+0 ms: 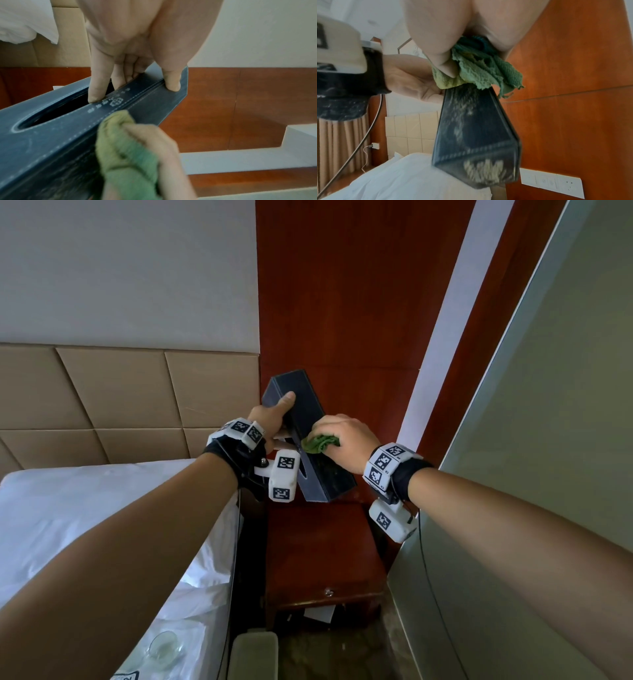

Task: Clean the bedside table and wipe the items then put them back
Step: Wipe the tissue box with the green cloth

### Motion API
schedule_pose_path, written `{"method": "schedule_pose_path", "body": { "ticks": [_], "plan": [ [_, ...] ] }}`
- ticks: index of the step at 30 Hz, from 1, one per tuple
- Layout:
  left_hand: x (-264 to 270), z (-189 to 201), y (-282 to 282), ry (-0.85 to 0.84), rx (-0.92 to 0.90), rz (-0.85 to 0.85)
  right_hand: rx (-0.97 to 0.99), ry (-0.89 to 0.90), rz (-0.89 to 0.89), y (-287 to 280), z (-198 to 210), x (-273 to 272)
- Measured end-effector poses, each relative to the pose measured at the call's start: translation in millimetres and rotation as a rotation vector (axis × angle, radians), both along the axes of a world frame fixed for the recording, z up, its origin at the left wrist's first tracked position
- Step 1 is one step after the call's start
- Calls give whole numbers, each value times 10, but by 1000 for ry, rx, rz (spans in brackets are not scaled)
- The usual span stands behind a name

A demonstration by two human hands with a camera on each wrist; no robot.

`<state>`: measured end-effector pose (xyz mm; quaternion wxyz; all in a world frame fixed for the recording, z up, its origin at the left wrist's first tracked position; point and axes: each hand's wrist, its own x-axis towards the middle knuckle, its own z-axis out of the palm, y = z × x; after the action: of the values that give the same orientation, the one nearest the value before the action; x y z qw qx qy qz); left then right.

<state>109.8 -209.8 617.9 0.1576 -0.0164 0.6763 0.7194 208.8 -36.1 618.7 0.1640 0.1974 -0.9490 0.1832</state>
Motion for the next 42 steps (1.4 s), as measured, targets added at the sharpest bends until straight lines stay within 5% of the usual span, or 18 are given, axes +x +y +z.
{"method": "schedule_pose_path", "body": {
  "ticks": [9, 15, 28, 42],
  "plan": [
    [-144, 23, -439, -9, 78, 82, -8, -191, 11, -177, -117, 57],
    [-112, -89, -570, -25, 82, 80, -276, 104, -73, -379, 143, -21],
    [67, 10, -618, -62, 195, 27, 64, 78, -50, -644, 225, 46],
    [163, 197, -892, -110, 280, 91, 142, 34, -14, -463, 152, 316]
  ]
}}
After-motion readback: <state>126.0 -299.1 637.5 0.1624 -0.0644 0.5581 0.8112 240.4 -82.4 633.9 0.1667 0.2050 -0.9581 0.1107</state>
